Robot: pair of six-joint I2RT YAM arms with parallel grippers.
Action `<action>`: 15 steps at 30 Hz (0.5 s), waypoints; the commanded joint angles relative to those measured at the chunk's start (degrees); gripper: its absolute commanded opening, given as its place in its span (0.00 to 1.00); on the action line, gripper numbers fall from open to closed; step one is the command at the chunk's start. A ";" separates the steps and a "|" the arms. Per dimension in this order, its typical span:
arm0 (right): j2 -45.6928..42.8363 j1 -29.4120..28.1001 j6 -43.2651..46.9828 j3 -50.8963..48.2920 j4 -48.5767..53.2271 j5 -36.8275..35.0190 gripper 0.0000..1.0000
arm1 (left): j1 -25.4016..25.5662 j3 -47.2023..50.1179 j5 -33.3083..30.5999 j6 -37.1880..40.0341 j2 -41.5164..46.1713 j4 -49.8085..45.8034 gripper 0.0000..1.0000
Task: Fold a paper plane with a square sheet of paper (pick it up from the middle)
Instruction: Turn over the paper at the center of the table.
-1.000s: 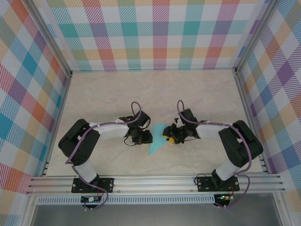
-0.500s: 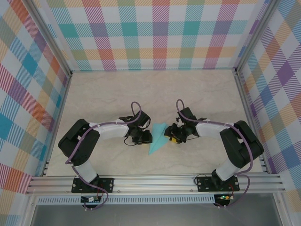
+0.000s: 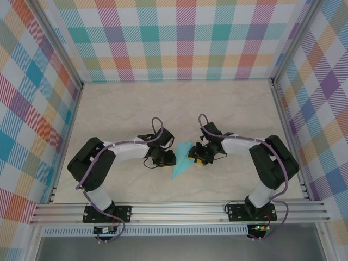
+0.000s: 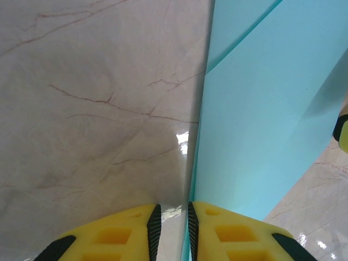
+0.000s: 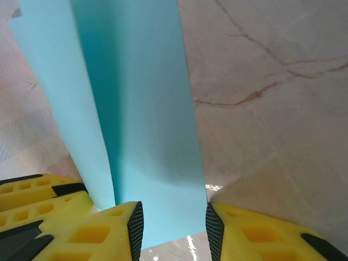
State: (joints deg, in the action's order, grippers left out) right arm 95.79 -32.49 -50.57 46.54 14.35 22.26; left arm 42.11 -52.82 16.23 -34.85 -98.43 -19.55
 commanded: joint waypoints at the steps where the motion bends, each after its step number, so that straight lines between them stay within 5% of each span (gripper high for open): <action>1: 3.62 -3.01 -0.32 0.88 -4.87 2.21 0.38 | 0.27 0.35 1.08 1.07 -3.50 2.68 0.24; 15: 2.85 -3.23 -1.40 2.28 -8.29 4.47 0.39 | 0.32 0.10 1.59 1.19 -4.13 2.83 0.24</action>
State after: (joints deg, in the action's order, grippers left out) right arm 96.18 -33.19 -51.64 47.05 13.26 22.55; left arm 42.06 -52.84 16.43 -34.83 -98.54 -19.55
